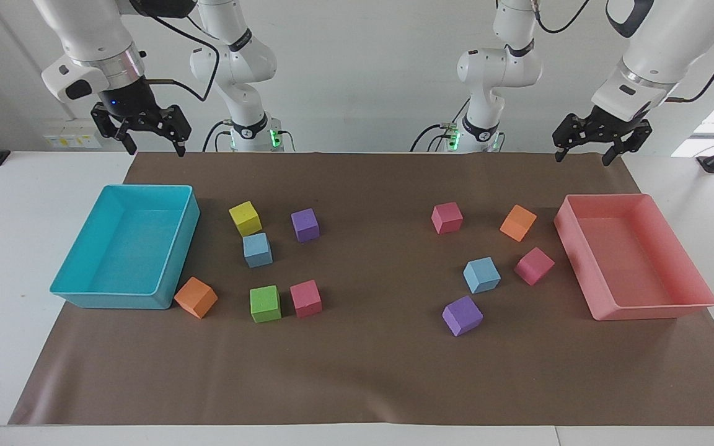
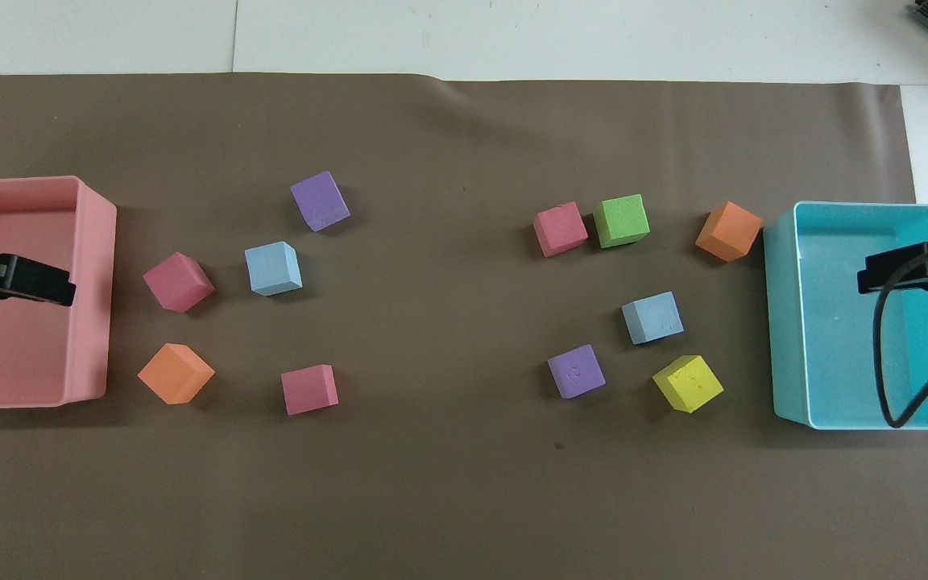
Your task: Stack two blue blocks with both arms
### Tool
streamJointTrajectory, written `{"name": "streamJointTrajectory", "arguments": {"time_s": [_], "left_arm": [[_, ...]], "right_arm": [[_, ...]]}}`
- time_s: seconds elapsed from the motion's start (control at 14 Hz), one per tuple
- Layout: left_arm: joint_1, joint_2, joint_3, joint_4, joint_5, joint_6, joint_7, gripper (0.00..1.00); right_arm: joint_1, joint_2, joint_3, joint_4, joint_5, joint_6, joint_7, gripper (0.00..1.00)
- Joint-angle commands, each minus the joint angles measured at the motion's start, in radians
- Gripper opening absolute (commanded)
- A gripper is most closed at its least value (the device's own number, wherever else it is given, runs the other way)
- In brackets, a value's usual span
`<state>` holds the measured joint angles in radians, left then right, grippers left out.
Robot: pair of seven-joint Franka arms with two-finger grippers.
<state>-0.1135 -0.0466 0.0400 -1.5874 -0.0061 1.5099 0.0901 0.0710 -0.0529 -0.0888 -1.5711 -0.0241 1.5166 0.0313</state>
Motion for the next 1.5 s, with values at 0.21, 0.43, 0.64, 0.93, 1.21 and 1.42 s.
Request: {"name": "streamJointTrajectory", "arguments": {"time_s": [0.21, 0.43, 0.64, 0.93, 1.21, 1.42], "left_arm": [[-0.009, -0.029, 0.008, -0.037, -0.009, 0.032, 0.007, 1.0], [-0.005, -0.026, 0.009, -0.034, -0.009, 0.032, -0.004, 1.0], [-0.002, -0.016, 0.009, -0.019, -0.009, 0.047, 0.008, 1.0], [-0.008, -0.021, 0.009, -0.029, -0.009, 0.056, 0.095, 1.0], [0.0, -0.021, 0.009, -0.031, -0.009, 0.053, 0.096, 1.0], [0.003, -0.021, 0.011, -0.029, -0.009, 0.053, 0.096, 1.0]], "right_arm": [[-0.01, -0.019, 0.006, -0.024, 0.001, 0.022, -0.002, 1.0], [-0.005, -0.024, 0.007, -0.03, 0.003, 0.021, -0.001, 1.0], [0.0, -0.027, 0.007, -0.041, 0.003, 0.031, -0.004, 1.0], [0.003, -0.051, 0.007, -0.089, 0.003, 0.037, -0.04, 1.0], [0.01, -0.048, 0.015, -0.154, 0.004, 0.051, -0.095, 1.0], [0.036, -0.036, 0.017, -0.259, 0.03, 0.2, -0.137, 1.0]]}}
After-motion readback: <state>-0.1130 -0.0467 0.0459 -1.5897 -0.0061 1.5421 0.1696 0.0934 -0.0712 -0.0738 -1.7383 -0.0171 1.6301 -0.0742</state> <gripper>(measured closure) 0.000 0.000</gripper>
